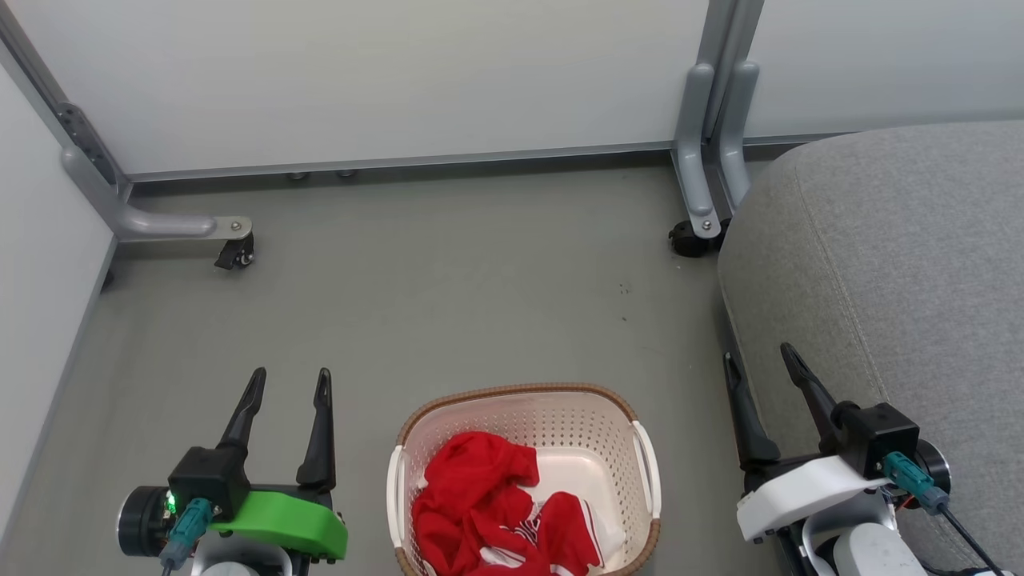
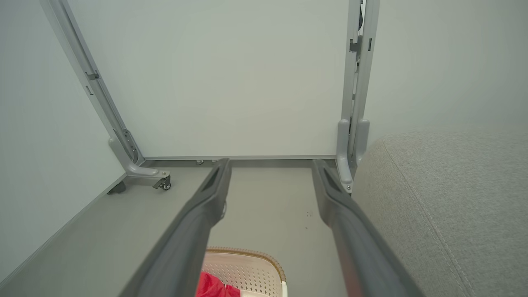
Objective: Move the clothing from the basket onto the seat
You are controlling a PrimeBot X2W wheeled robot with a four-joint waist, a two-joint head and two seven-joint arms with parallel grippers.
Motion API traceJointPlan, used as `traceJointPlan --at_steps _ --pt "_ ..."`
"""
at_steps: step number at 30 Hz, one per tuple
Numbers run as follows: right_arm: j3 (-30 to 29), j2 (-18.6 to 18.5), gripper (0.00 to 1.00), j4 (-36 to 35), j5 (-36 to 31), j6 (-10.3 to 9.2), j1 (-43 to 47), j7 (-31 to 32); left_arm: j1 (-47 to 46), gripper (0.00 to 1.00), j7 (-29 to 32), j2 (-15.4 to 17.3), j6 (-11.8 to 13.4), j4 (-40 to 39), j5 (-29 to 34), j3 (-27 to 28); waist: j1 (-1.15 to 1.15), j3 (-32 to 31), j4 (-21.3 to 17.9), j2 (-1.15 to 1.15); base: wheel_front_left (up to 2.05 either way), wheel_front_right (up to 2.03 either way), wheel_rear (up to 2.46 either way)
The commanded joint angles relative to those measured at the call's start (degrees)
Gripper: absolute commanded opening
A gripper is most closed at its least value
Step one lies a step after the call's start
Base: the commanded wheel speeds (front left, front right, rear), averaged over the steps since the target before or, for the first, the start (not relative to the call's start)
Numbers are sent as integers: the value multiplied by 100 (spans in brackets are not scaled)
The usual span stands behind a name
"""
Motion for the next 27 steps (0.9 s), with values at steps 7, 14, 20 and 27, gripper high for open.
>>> traceJointPlan --at_steps 7,14,20,27 --pt "6 -15 100 -18 75 1 57 -35 65 100 -21 -5 -20 31 64 59 0 27 -21 0 0 0 0" --pt "10 -15 100 2 61 1 -36 -48 -13 100 -21 -15 -20 60 102 68 0 141 -71 0 0 0 0" --pt "31 -15 100 -48 78 1 -136 -58 -243 100 -20 -20 -20 325 265 -151 0 357 -185 0 0 0 0" --pt "54 -15 100 -219 75 1 -414 -78 -876 100 -13 -26 -20 1129 524 -814 0 973 -378 0 0 0 0"
